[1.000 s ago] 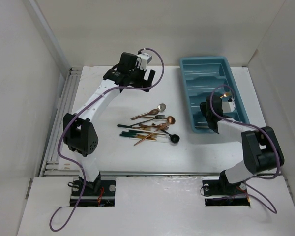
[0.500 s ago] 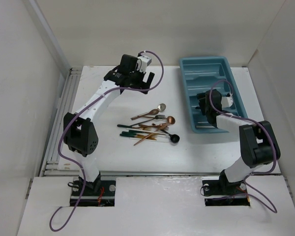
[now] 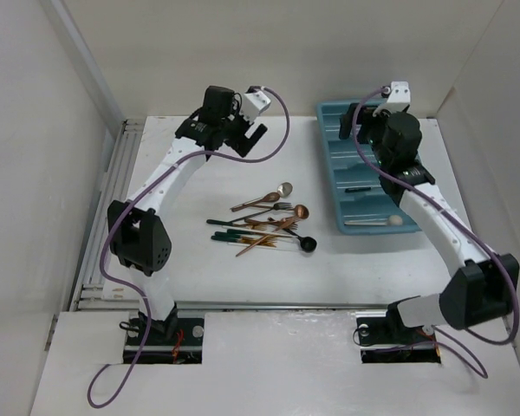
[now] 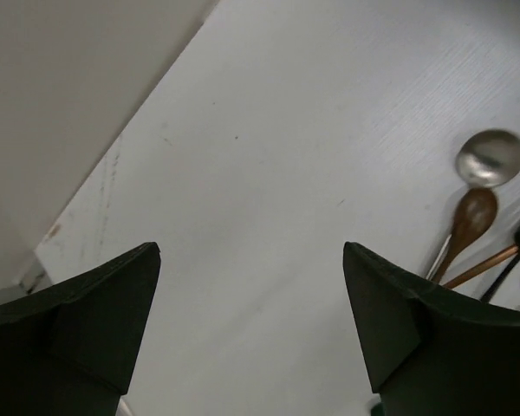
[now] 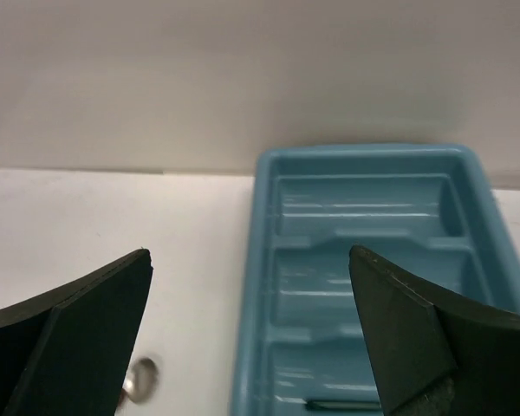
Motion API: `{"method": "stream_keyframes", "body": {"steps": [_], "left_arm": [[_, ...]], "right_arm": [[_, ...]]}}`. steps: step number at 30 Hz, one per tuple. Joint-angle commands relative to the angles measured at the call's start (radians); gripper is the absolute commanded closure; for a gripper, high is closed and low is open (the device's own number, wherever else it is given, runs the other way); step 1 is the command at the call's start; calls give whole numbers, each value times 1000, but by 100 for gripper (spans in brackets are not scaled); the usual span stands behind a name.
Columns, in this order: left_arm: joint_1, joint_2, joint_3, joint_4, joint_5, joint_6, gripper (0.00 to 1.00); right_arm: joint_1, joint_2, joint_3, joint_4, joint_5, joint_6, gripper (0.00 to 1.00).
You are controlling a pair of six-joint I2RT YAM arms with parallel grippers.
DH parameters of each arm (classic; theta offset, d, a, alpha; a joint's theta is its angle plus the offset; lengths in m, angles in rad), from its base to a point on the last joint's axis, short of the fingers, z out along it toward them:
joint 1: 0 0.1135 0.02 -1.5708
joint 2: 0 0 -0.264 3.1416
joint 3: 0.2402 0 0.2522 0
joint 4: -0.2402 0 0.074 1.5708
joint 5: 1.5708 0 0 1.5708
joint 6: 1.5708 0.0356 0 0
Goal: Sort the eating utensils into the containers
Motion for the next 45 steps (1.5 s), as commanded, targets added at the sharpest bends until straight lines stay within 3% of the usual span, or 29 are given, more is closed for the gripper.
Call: {"method": "stream_keyframes", "body": {"steps": [1,3,8,12,16,24,31,35,39,45], "left_arm": [[-38,9,-55,-54,-57,272,19],[-74,87,-97,-119,-105,272,45],[-71,198,-65,-138,40,96,59],[-71,223,-91,-102,96,96,59],[-81,262,-148,-26,24,107,58],[-110,330,-132,-47,36,134,57],[-123,385,-157,-8,-78,125,59],[-123,347,-145,-33,-12,99,62],[-66,253,-143,-33,161,21,54],[-66,244,-128,-53,160,44,52]], "right_arm": [[-6,-71,-106,-96,16,-204,0],[-6,-128,-148,-96,16,-230,1],[-6,-209,-233,-114,-38,-266,6],[3,-222,-233,-123,-78,-275,6],[3,-231,-222,-123,-122,-293,6],[3,-159,-148,-148,-144,-319,6],[3,-150,-138,-148,-124,-352,6],[3,-192,-148,-157,-115,-352,6],[3,-214,-184,-157,-104,-362,6],[3,-234,-194,-157,-122,-362,6]]}}
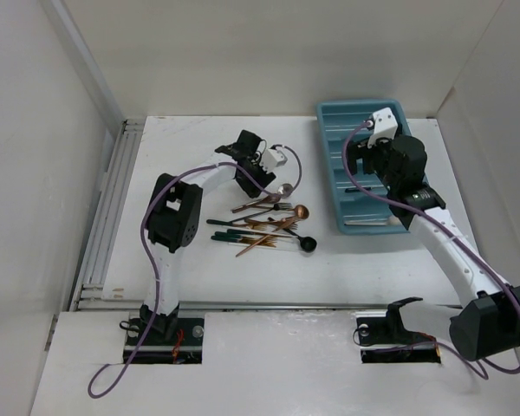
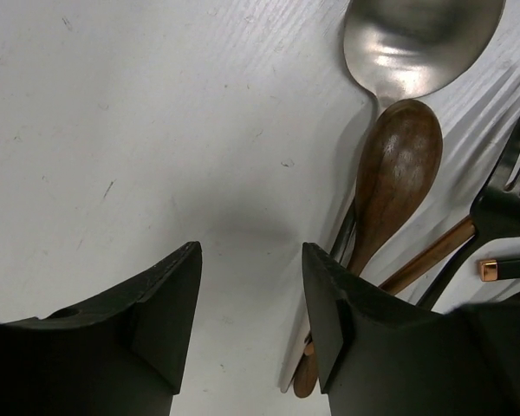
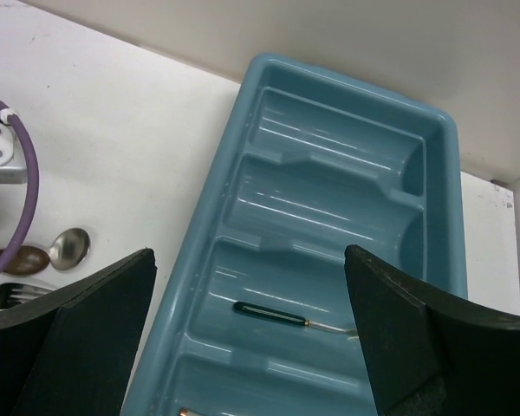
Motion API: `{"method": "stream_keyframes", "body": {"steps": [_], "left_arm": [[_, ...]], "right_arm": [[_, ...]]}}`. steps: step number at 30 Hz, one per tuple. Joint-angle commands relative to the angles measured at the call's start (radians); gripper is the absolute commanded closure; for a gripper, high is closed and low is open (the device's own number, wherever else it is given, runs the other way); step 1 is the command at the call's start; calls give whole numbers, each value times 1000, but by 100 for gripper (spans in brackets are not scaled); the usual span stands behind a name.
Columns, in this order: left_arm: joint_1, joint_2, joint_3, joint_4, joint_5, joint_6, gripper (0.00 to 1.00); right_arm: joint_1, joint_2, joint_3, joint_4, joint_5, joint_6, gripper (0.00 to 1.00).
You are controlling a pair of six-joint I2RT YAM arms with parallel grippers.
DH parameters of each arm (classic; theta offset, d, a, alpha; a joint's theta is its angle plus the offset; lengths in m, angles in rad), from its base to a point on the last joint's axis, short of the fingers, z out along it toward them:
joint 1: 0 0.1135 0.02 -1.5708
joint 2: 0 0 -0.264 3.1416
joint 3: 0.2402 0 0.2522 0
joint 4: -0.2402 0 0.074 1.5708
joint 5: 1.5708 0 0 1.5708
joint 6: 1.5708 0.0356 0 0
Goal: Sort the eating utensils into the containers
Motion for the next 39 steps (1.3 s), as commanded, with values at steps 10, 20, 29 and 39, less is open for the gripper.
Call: {"method": "stream_keyframes", "body": {"steps": [10,20,29,39], "left_arm": [[-34,-4,-58,-47,-40,79,56],[-35,-74,2,-87,70,46,55],[-35,-87,1,-124,97,79,51],[-53,-19,-29,-141,-14,152,57]], "right_arm": [[3,-62,-10,8,34,-30,6],[3,-71,-10,-10,34,-30,6],[3,-71,-1,-19,44,-30,6],[3,-71,8,-39,53,-30,6]]}}
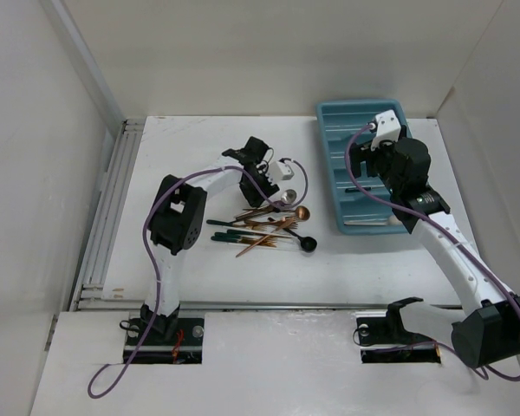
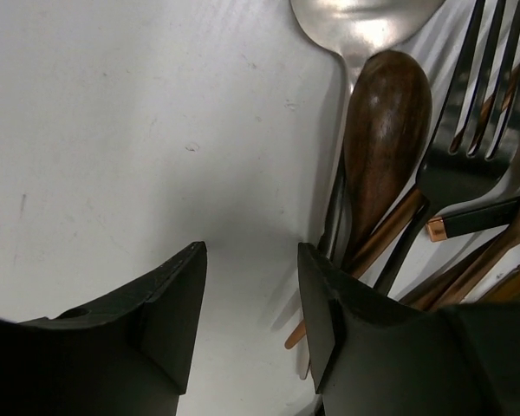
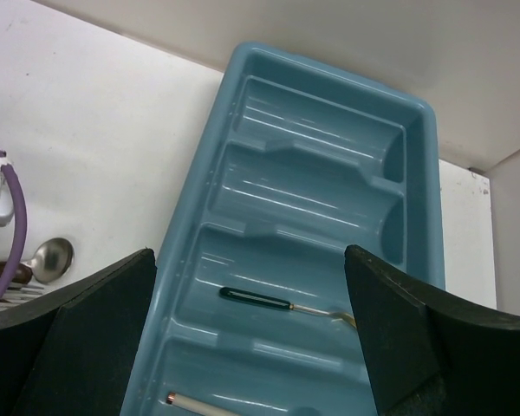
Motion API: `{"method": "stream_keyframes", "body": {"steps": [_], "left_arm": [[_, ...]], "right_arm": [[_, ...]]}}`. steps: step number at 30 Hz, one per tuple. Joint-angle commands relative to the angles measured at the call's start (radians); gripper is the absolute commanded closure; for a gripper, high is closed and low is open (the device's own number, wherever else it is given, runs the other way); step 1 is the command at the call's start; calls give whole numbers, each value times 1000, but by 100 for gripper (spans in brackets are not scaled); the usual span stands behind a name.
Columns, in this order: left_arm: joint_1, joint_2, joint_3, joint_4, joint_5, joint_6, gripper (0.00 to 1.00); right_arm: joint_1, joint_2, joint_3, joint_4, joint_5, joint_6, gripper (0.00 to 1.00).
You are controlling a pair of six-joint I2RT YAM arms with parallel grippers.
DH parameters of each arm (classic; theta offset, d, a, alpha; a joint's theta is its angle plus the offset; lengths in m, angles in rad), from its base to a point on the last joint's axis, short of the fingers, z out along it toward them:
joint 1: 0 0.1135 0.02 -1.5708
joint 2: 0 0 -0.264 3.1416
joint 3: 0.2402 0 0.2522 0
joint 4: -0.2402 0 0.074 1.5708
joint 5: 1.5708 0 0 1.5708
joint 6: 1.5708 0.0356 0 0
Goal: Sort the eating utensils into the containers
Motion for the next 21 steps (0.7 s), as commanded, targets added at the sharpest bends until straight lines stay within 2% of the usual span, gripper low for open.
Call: {"method": "stream_keyframes", "body": {"steps": [1,5,8,11,14,21], "left_arm": [[-8,-20,-17,-51,-25,32,57],[30,-85,44,-51,67,-9,52],[30,-115,136,-109,142,-20,50],[19,-115,159,-167,154,-5,50],[-7,-144,60,-178,154,35,50],[-56,-155,-105,-157,89,67,63]], "right_arm": [[3,-27,14,7,15,-19,6],[3,-17,23,7,15,-28,6],[3,-6,34,-2,-9,-28,6],[3,5,34,-2,-20,-28,6],[3,5,23,-2,-20,-28,6],[3,-32,-6,-20,-20,-28,6]]}}
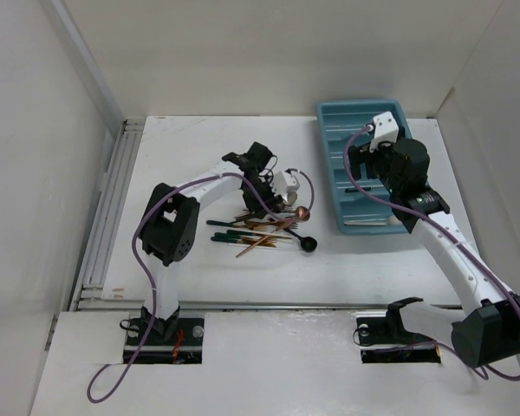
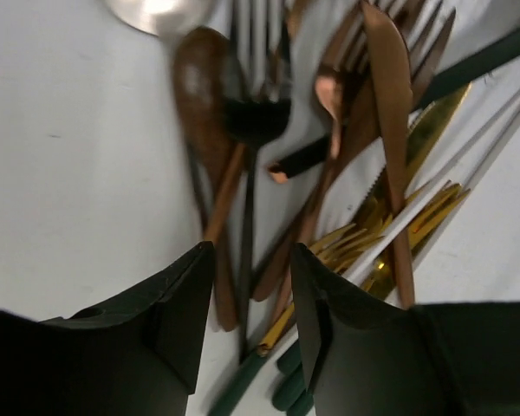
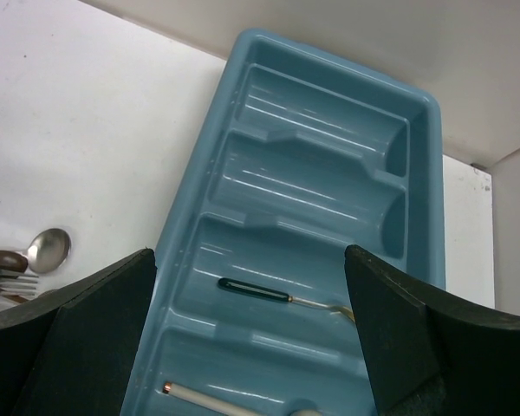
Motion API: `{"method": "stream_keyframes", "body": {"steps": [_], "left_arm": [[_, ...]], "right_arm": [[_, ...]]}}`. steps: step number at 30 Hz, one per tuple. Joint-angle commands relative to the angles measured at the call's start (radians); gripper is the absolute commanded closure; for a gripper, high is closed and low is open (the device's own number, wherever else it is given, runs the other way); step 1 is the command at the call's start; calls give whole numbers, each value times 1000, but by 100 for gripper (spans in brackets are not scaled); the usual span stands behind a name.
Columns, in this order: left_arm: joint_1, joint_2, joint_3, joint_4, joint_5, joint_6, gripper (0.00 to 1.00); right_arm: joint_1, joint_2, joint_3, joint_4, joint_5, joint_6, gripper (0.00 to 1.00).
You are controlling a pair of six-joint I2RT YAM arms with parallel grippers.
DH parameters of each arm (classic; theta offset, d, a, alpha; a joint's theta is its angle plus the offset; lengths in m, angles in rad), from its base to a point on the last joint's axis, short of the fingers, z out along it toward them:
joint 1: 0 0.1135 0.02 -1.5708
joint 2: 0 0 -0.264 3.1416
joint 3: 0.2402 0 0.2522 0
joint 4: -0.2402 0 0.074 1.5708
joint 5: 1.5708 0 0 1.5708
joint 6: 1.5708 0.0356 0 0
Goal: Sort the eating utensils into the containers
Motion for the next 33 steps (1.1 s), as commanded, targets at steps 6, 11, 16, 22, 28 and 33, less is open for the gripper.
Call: {"method": "stream_keyframes", "body": {"steps": [6,11,16,22,28,33], "left_arm": [[-24,22,-88,84,-143,-20,65],[-24,42,-88,105,-154,-33,69],[-33,62,-88,114,-166,-42,80],[-33,36,-51,156,-192,-103,70],[-22,143,73,119,-285,-102,70],[-13,178,39,102,-266,-46,71]], "right_arm": [[3,-44,-6,-8,-4,-8,6],[3,-63,-15,-8,-4,-17,6],[3,-72,-24,-17,5,-17,6],[3,-72,-24,-26,5,-37,6],[3,-72,-15,-26,15,-46,6],[3,-81,-15,-26,24,-55,6]]}}
